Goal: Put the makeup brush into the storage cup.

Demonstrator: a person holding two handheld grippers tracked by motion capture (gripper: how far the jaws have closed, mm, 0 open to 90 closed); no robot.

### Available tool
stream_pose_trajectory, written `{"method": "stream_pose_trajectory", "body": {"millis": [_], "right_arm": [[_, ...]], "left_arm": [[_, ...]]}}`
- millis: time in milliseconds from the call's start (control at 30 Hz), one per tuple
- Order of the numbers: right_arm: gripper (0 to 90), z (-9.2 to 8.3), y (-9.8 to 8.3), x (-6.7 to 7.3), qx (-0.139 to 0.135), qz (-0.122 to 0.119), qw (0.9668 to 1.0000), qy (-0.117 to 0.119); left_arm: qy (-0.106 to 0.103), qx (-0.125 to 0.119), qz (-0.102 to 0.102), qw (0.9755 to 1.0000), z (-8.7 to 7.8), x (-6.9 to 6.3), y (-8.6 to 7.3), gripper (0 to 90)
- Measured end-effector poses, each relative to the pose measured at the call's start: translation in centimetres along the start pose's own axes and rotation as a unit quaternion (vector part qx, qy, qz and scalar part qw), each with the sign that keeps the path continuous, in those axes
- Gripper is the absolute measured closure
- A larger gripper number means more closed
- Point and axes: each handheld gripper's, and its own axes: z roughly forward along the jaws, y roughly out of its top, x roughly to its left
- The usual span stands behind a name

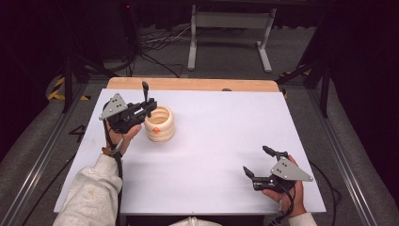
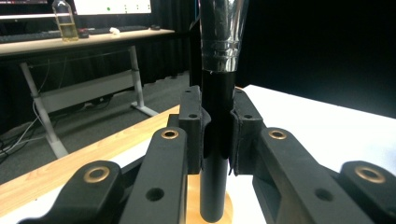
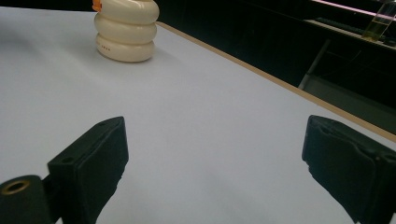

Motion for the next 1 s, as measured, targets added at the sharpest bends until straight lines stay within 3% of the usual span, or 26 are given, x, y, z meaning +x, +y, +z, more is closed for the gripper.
{"method": "stream_pose_trajectory", "body": {"millis": [467,1000], "right_arm": [[7.8,0.1,0.0,0.0,0.002,-0.002,1.0,0.002],[8.5,0.2,0.0,0.0,0.002,0.004,1.0,0.009]], "left_arm": [[-0.009,0.003,-0.016,0.9998,1.4,1.1,-1.2,78.7],[0.004,0.027,-0.022,0.9994,2.8,1.7,-2.6,78.6]]}}
